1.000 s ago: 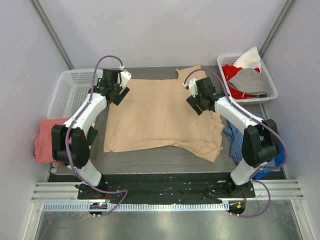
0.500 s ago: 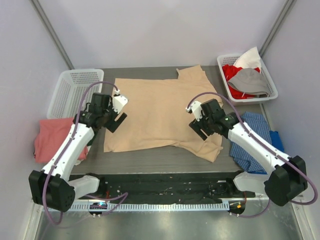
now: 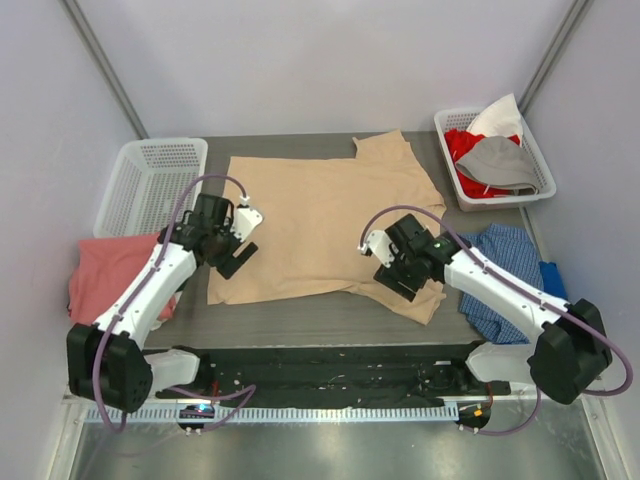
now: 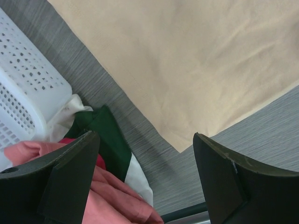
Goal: Fold and stack the t-shirts
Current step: Grap the side of the flattened tshirt closest away from the robot with both arms
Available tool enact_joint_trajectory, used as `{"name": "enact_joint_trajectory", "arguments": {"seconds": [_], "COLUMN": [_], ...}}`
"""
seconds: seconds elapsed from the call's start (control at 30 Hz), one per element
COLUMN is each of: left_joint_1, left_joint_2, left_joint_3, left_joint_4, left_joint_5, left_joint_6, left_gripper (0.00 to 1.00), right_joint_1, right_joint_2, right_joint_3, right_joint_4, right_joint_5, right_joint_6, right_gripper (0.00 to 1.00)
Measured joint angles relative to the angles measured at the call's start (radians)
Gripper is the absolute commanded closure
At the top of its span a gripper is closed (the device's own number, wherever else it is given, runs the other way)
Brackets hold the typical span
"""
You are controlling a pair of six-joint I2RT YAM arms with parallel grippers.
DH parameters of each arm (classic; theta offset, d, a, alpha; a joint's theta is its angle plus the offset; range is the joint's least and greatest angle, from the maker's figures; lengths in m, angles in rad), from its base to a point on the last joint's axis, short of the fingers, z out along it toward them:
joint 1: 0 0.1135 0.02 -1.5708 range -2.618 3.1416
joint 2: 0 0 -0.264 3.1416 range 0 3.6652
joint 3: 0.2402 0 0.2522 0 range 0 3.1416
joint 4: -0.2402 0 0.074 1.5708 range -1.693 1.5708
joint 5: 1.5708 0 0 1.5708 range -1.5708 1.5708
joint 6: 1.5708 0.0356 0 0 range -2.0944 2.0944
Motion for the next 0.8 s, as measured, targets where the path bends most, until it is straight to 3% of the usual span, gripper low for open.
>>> {"name": "enact_joint_trajectory", "arguments": {"seconds": [0.4,0.8], "left_joint_1": [0.000,0.000], "left_joint_2": [0.095,0.084], "left_joint_3": [-0.001,-0.030], "left_joint_4": [0.042,0.056], "left_joint_5": [-0.030,-0.052], "left_joint_6": [0.046,0.066], "left_gripper": [0.15,0.15], "right_joint_1": [0.155,0.164], "right_joint_2": [0.071,0.123], "right_joint_3": [-0.019,-0.072], "right_joint_4": [-0.033,0.036], "right_joint_5": [-0.016,-0.012], "right_joint_6": [-0.032,-0.035], "right_gripper": [0.33,0.39]}}
